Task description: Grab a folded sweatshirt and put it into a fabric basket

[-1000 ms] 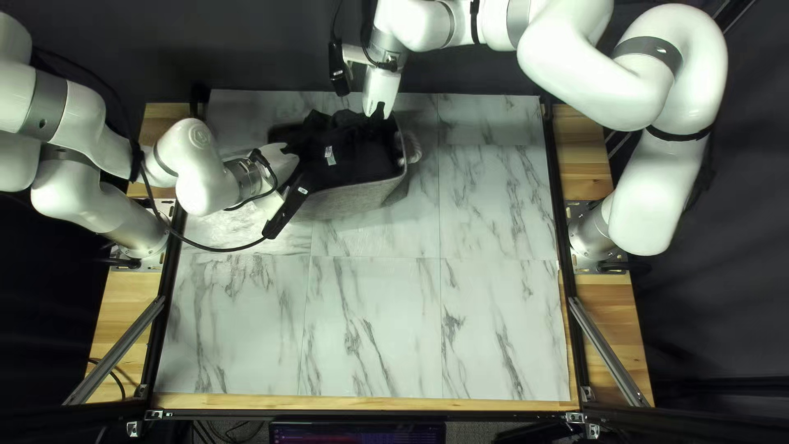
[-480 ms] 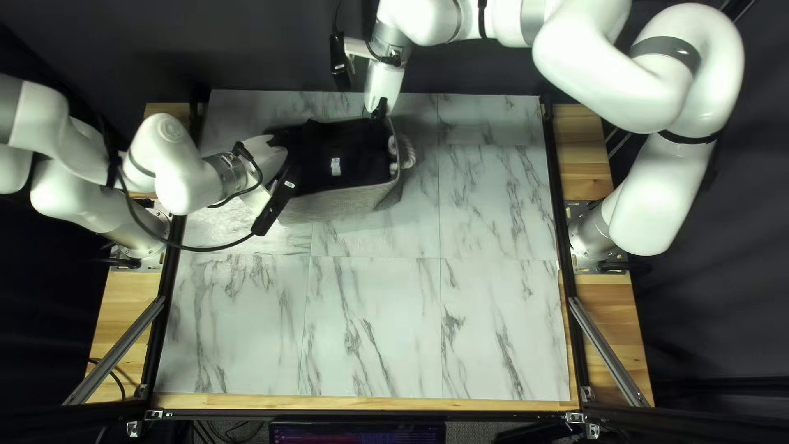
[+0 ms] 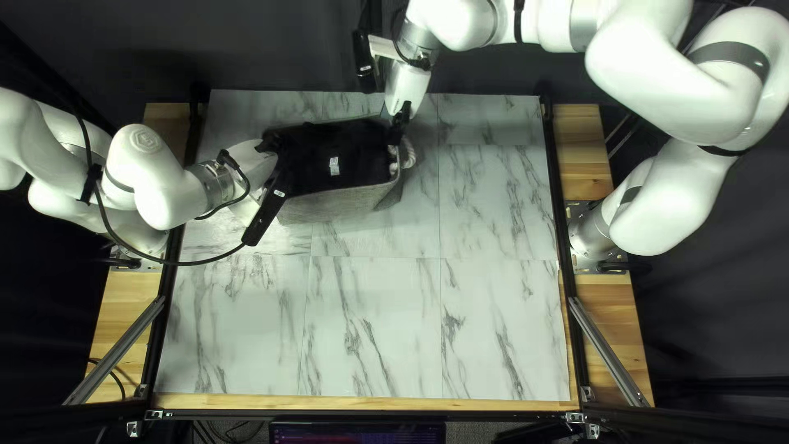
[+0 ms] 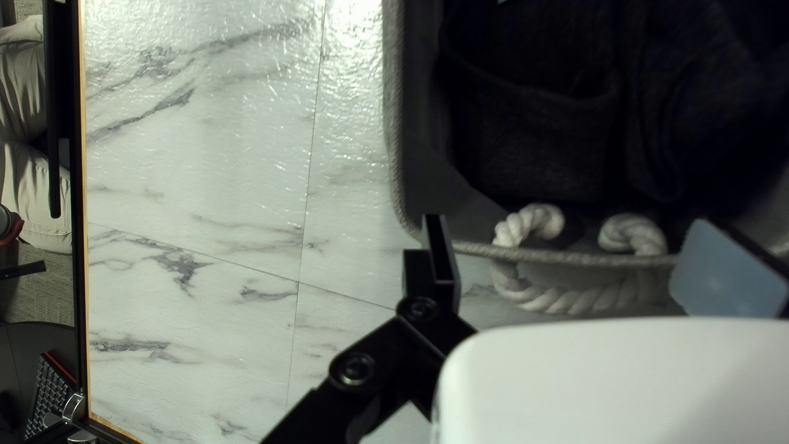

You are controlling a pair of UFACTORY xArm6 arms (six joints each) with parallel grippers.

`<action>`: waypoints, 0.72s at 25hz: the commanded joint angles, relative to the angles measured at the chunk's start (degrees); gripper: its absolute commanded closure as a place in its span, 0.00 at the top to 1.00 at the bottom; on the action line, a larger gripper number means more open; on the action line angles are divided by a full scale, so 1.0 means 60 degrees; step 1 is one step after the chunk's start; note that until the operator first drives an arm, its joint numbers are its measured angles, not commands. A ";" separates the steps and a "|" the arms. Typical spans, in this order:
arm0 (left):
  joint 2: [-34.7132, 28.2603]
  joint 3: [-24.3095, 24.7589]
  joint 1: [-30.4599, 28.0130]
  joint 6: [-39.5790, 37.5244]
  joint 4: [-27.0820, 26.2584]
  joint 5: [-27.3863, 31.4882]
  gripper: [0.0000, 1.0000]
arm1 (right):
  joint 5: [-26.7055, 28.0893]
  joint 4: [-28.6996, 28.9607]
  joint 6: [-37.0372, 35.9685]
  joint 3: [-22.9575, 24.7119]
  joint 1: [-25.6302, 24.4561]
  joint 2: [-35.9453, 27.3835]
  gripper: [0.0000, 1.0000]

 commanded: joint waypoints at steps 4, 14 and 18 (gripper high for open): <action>0.0061 -0.0409 0.0360 0.0910 -0.1121 -0.0078 1.00 | 0.0067 -0.0589 0.0783 0.1611 0.0600 -0.2502 1.00; 0.0395 -0.1403 0.0622 0.2307 -0.4503 0.0312 1.00 | -0.0120 -0.1701 0.2786 0.4587 0.2406 -0.6593 1.00; 0.0878 -0.1735 0.0779 0.2803 -0.5527 0.0517 1.00 | -0.0410 -0.2303 0.3621 0.4827 0.3260 -0.7004 1.00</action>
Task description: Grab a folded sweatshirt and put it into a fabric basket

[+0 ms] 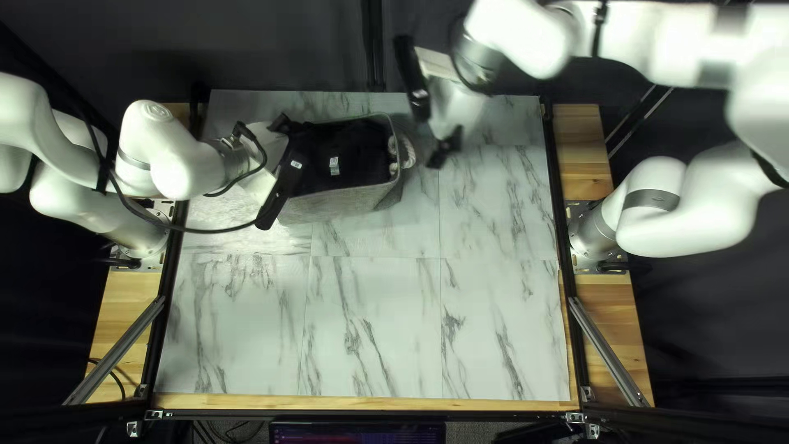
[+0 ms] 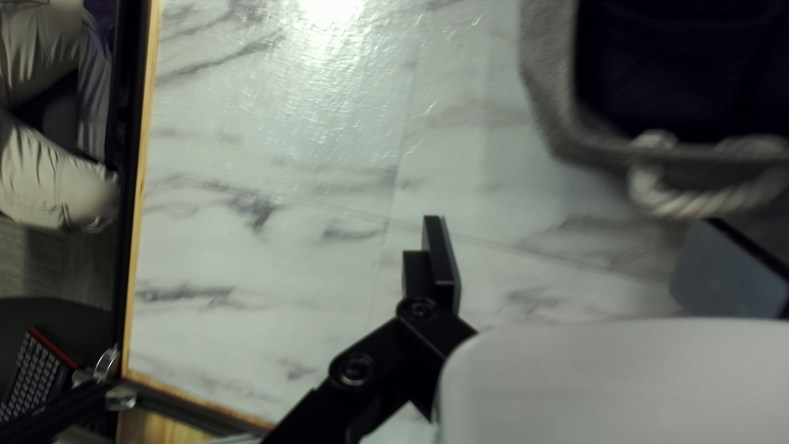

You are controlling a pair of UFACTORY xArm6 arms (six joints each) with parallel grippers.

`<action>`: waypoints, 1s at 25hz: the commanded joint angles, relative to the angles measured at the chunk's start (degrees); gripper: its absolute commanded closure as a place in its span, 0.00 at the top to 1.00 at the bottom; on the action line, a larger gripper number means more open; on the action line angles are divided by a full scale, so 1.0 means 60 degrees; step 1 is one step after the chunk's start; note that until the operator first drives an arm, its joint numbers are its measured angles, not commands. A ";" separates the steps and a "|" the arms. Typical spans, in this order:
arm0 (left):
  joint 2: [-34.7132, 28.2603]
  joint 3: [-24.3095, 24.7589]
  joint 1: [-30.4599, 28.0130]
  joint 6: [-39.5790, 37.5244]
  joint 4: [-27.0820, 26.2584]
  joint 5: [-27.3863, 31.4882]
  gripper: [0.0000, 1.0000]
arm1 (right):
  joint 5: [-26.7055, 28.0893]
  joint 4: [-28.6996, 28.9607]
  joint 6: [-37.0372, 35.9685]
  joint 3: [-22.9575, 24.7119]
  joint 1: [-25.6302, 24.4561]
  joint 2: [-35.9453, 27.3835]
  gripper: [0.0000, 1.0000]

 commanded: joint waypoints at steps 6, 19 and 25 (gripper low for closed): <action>0.0824 -0.0229 0.0650 0.0852 -0.1341 -0.0296 1.00 | 0.0204 -0.1582 0.1731 -0.0355 0.1429 -0.0497 1.00; 0.4152 -0.0866 0.1782 0.0178 -0.0049 -0.2584 1.00 | 0.0404 -0.2619 0.2210 -0.0533 0.2177 -0.0675 1.00; 0.5112 -0.0736 0.2401 -0.1446 0.1777 -0.3457 1.00 | 0.0275 -0.2737 0.2332 -0.0501 0.2337 -0.0549 1.00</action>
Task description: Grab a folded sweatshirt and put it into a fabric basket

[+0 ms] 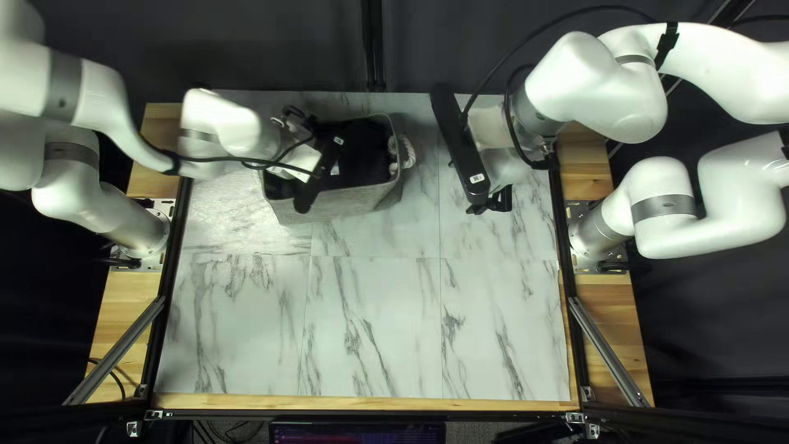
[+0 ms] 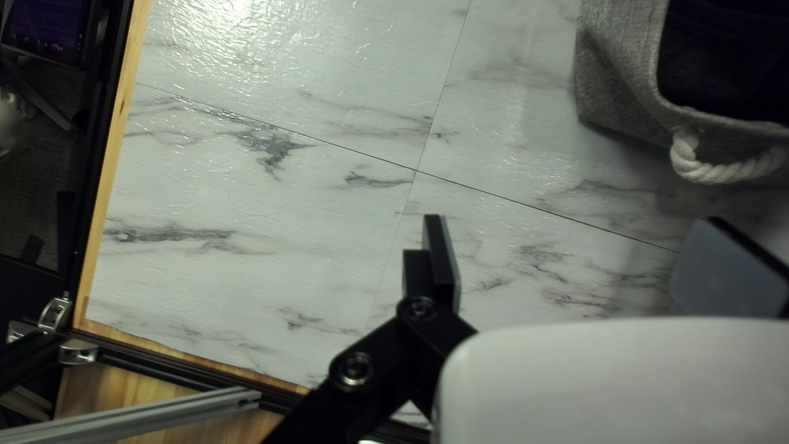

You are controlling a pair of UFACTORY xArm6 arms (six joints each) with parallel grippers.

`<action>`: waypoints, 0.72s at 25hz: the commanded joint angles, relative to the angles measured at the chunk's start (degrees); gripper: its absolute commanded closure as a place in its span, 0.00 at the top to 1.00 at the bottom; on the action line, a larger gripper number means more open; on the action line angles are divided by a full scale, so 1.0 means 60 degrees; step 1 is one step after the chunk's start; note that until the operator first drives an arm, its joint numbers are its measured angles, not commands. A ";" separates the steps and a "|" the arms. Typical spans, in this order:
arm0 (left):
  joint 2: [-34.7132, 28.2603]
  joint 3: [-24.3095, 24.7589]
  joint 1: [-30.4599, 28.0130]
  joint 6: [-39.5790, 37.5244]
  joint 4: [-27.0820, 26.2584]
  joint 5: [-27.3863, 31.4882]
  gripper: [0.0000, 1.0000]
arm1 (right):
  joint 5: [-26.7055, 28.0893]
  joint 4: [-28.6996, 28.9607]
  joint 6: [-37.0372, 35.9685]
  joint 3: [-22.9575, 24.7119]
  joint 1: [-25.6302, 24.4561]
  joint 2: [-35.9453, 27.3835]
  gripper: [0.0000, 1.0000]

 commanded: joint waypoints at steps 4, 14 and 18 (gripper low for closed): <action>-0.0928 0.0180 -0.0061 0.0246 -0.0238 0.0407 1.00 | -0.0190 0.0058 -0.0102 0.0190 -0.0075 0.0048 1.00; -0.2066 -0.1083 -0.1176 0.1532 -0.1070 0.2535 1.00 | -0.0033 0.0004 -0.0068 0.0368 -0.0071 -0.0388 1.00; -0.1141 -0.1898 -0.0857 0.2000 -0.0935 0.2011 1.00 | 0.0034 0.0055 -0.0235 0.0727 -0.0175 -0.0944 1.00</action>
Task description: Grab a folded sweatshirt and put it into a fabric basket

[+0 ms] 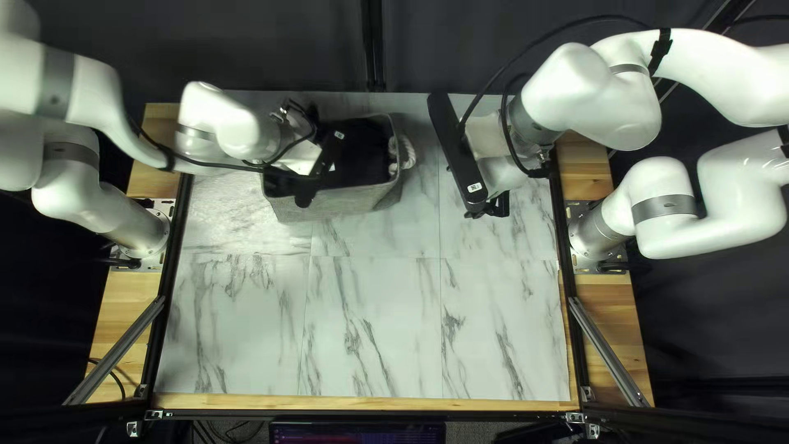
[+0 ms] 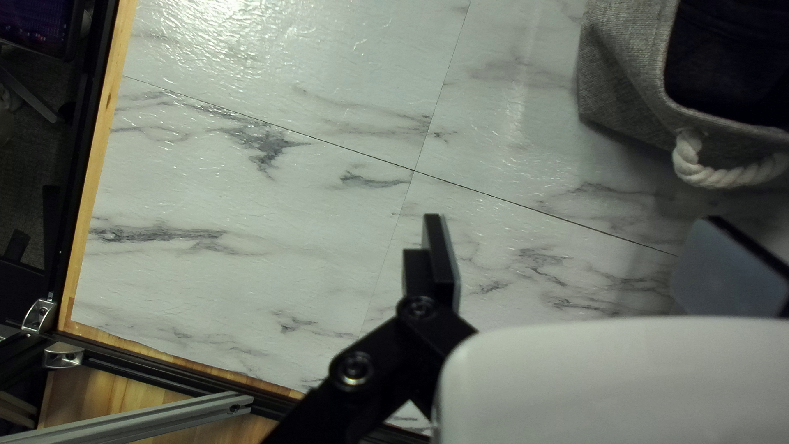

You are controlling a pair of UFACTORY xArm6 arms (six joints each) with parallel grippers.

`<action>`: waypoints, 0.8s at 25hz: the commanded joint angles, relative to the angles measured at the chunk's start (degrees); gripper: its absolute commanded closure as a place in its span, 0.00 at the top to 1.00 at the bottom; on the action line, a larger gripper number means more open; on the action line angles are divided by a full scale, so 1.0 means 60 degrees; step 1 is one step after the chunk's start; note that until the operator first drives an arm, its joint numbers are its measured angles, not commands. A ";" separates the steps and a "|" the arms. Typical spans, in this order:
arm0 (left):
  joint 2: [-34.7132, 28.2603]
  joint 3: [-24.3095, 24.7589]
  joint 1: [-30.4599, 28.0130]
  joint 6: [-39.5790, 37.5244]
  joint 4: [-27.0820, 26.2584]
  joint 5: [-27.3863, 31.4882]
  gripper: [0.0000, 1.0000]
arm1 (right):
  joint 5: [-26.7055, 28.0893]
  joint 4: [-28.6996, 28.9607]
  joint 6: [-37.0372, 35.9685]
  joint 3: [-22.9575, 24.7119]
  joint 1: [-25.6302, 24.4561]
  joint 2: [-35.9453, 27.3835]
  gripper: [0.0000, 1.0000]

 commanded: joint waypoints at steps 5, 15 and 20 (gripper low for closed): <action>0.1016 -0.0671 0.0715 0.0964 0.0083 -0.1202 1.00 | 0.0267 0.0042 -0.0228 0.0477 -0.0117 -0.0947 1.00; 0.2583 -0.0686 0.1177 0.0433 0.0676 -0.2707 1.00 | -0.0039 0.0064 -0.0319 0.0660 -0.0142 -0.0828 1.00; 0.3529 -0.0987 0.1200 -0.0158 0.0949 -0.3043 1.00 | -0.0033 -0.0006 -0.0223 0.0615 -0.0087 -0.0807 1.00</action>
